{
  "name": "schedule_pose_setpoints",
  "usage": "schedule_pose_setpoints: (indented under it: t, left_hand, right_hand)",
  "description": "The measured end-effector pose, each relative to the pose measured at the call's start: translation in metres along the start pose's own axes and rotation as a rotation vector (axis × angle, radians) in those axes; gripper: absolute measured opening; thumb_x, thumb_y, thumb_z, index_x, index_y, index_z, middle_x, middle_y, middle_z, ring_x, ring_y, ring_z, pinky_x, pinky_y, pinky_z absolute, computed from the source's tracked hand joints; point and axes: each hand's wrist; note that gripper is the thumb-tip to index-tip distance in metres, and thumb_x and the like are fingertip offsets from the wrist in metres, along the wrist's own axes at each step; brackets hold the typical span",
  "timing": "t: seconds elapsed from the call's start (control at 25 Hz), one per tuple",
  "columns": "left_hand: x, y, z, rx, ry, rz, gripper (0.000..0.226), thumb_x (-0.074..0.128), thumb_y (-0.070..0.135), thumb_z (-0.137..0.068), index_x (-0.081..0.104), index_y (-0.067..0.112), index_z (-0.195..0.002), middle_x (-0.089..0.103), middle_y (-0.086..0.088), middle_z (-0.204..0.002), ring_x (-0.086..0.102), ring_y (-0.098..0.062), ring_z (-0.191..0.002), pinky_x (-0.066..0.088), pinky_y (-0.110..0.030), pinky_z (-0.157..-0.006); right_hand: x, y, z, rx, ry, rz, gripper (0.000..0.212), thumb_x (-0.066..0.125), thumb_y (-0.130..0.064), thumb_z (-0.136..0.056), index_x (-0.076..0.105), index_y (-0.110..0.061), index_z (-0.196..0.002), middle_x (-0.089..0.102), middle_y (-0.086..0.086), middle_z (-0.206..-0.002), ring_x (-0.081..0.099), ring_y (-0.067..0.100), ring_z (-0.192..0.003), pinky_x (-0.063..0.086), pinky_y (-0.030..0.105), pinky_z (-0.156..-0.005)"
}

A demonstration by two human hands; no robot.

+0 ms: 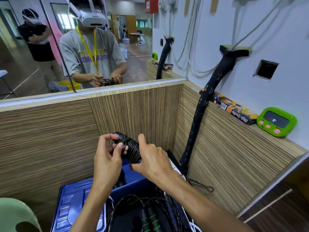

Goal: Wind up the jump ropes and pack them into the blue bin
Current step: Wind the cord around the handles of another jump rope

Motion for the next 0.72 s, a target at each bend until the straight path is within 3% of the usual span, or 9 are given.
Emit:
schedule_pose_setpoints:
  t: [0.12, 0.24, 0.4, 0.48, 0.6, 0.72]
  left_hand:
    - [0.001, 0.002, 0.000, 0.004, -0.036, 0.010, 0.017, 0.053, 0.010, -0.097, 0.055, 0.026, -0.103, 0.070, -0.006, -0.077, 0.063, -0.014, -0.070, 0.051, -0.042, -0.067]
    - [0.005, 0.001, 0.003, 0.045, -0.004, -0.063, 0.014, 0.055, 0.015, -0.096, 0.052, 0.025, -0.105, 0.072, -0.001, -0.077, 0.067, -0.014, -0.070, 0.054, -0.042, -0.067]
    - [0.015, 0.002, 0.007, 0.118, 0.101, -0.280, 0.014, 0.058, 0.022, -0.095, 0.051, 0.021, -0.107, 0.071, 0.006, -0.076, 0.066, -0.006, -0.072, 0.045, -0.013, -0.061]
    - [0.015, 0.003, 0.008, 0.116, 0.127, -0.286, 0.012, 0.058, 0.024, -0.094, 0.054, 0.022, -0.106, 0.070, 0.006, -0.079, 0.067, -0.007, -0.074, 0.048, -0.013, -0.063]
    - [0.014, 0.001, 0.008, 0.122, 0.136, -0.311, 0.011, 0.060, 0.027, -0.093, 0.056, 0.025, -0.104, 0.070, 0.006, -0.080, 0.068, -0.011, -0.074, 0.053, -0.032, -0.070]
    - [0.014, 0.003, 0.011, 0.128, 0.156, -0.322, 0.011, 0.061, 0.025, -0.093, 0.058, 0.022, -0.104, 0.069, 0.007, -0.081, 0.067, -0.010, -0.075, 0.048, -0.021, -0.068]
  right_hand:
    - [-0.003, 0.001, -0.004, 0.011, 0.000, -0.026, 0.062, 0.076, -0.039, -0.079, 0.027, -0.020, -0.112, 0.068, 0.008, -0.093, 0.066, 0.037, -0.085, 0.044, 0.038, -0.065]
    - [-0.003, 0.001, -0.004, 0.028, 0.009, -0.059, 0.060, 0.073, -0.044, -0.078, 0.026, -0.021, -0.107, 0.068, 0.009, -0.095, 0.066, 0.038, -0.087, 0.046, 0.039, -0.066]
    - [-0.002, 0.002, 0.000, 0.049, 0.026, -0.109, 0.059, 0.068, -0.054, -0.080, 0.026, -0.020, -0.105, 0.069, 0.010, -0.095, 0.067, 0.040, -0.088, 0.046, 0.040, -0.065]
    - [-0.004, 0.002, 0.001, 0.052, 0.039, -0.109, 0.060, 0.069, -0.053, -0.080, 0.028, -0.020, -0.106, 0.069, 0.009, -0.094, 0.067, 0.040, -0.088, 0.047, 0.039, -0.064]
    - [-0.004, 0.003, 0.002, 0.053, 0.052, -0.108, 0.061, 0.072, -0.053, -0.078, 0.028, -0.020, -0.104, 0.069, 0.007, -0.093, 0.067, 0.039, -0.087, 0.053, 0.042, -0.067]
    - [-0.004, 0.004, 0.002, 0.049, 0.052, -0.104, 0.061, 0.073, -0.052, -0.078, 0.030, -0.020, -0.107, 0.070, 0.006, -0.095, 0.068, 0.038, -0.087, 0.054, 0.042, -0.068]
Point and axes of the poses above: each hand's wrist, its own z-axis away from the middle knuckle, its own x-axis out of the palm, y = z × x
